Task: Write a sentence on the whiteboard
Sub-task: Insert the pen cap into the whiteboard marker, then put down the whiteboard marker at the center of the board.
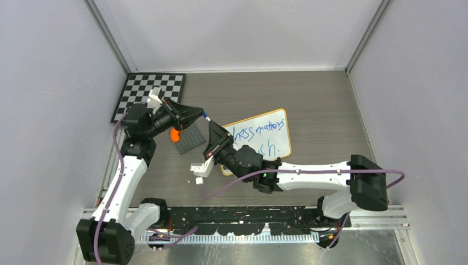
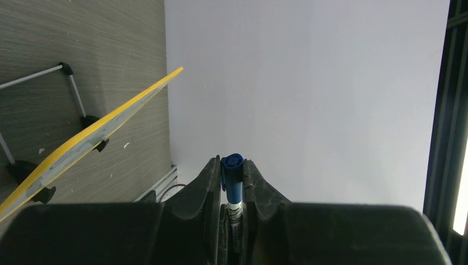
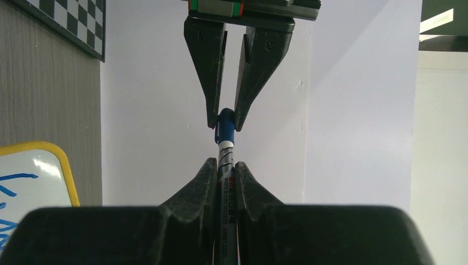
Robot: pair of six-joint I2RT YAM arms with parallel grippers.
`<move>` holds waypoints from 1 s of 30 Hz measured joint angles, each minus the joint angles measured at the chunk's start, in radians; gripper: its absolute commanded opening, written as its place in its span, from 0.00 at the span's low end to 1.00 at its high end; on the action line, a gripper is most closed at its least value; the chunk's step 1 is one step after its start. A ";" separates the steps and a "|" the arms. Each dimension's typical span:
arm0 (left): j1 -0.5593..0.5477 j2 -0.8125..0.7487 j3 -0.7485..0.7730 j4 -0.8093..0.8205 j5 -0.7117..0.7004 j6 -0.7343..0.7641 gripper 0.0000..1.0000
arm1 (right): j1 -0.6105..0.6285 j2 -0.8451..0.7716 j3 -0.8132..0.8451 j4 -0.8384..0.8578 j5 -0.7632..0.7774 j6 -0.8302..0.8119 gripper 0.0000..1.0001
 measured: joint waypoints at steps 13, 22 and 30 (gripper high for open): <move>0.041 0.089 0.113 0.036 0.148 -0.069 0.00 | -0.028 -0.043 -0.056 0.062 -0.076 -0.069 0.66; 0.069 0.134 0.243 0.005 0.176 -0.039 0.00 | -0.029 -0.105 -0.118 0.090 -0.125 -0.109 0.87; 0.120 0.196 0.323 -0.089 0.122 0.075 0.00 | -0.027 -0.130 -0.129 0.092 -0.135 -0.101 0.87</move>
